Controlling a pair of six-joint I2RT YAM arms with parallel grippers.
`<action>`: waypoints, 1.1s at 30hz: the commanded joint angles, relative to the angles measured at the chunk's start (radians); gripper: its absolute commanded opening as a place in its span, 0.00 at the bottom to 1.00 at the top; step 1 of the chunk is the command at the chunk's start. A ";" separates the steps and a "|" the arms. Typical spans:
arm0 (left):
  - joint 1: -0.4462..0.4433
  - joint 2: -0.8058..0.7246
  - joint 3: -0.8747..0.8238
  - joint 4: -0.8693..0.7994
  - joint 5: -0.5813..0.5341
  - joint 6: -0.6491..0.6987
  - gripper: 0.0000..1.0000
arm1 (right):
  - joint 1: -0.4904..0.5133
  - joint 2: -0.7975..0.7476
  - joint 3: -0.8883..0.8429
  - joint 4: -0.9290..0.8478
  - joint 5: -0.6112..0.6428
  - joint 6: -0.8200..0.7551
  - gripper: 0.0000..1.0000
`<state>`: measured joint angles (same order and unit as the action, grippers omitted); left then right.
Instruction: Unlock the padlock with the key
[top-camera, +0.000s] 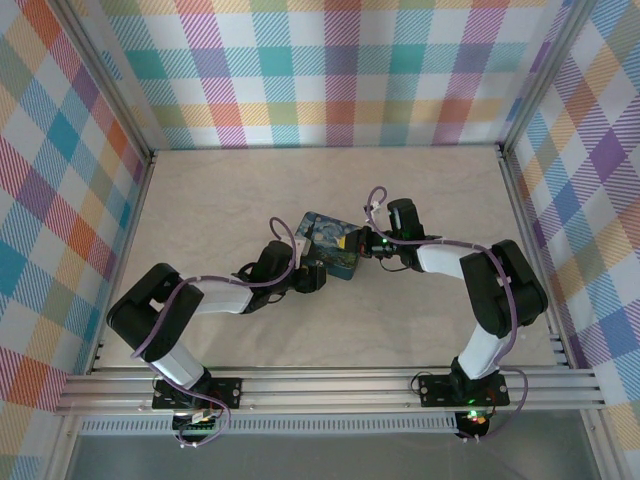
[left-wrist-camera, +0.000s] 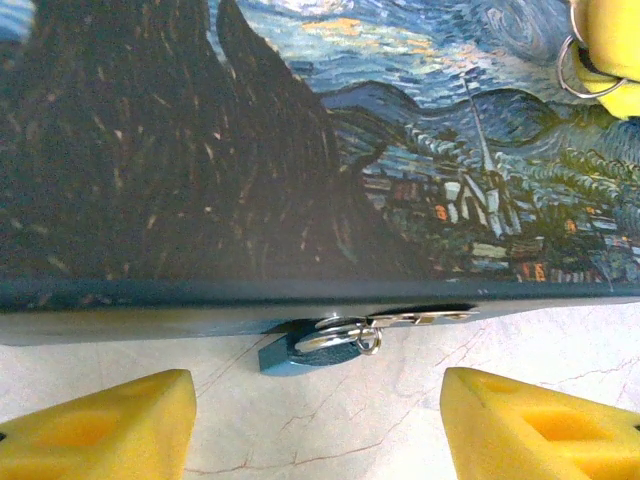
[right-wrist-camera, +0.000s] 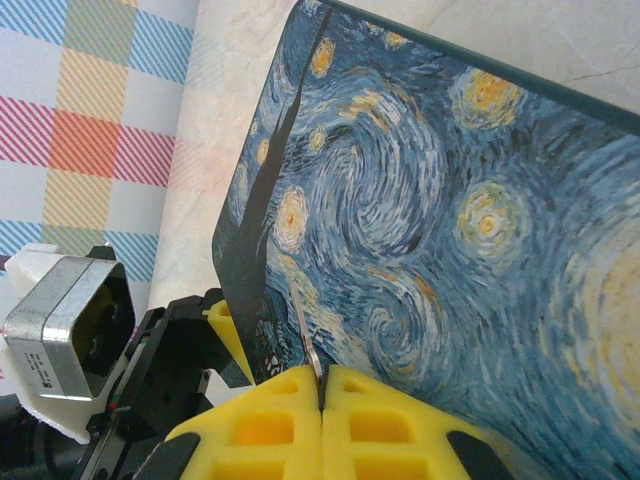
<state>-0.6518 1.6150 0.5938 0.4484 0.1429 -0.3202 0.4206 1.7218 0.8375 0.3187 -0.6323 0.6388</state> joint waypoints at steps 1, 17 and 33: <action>0.007 0.015 0.021 0.024 0.021 0.043 0.66 | 0.016 0.019 -0.022 -0.090 0.014 -0.024 0.00; 0.008 -0.003 -0.012 0.025 0.035 0.052 0.65 | 0.015 0.022 -0.003 -0.124 0.023 -0.050 0.00; 0.007 -0.055 -0.042 0.006 0.012 0.058 0.66 | 0.016 0.026 0.000 -0.129 0.022 -0.054 0.00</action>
<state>-0.6510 1.5795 0.5617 0.4480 0.1638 -0.2871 0.4217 1.7218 0.8471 0.2947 -0.6319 0.6121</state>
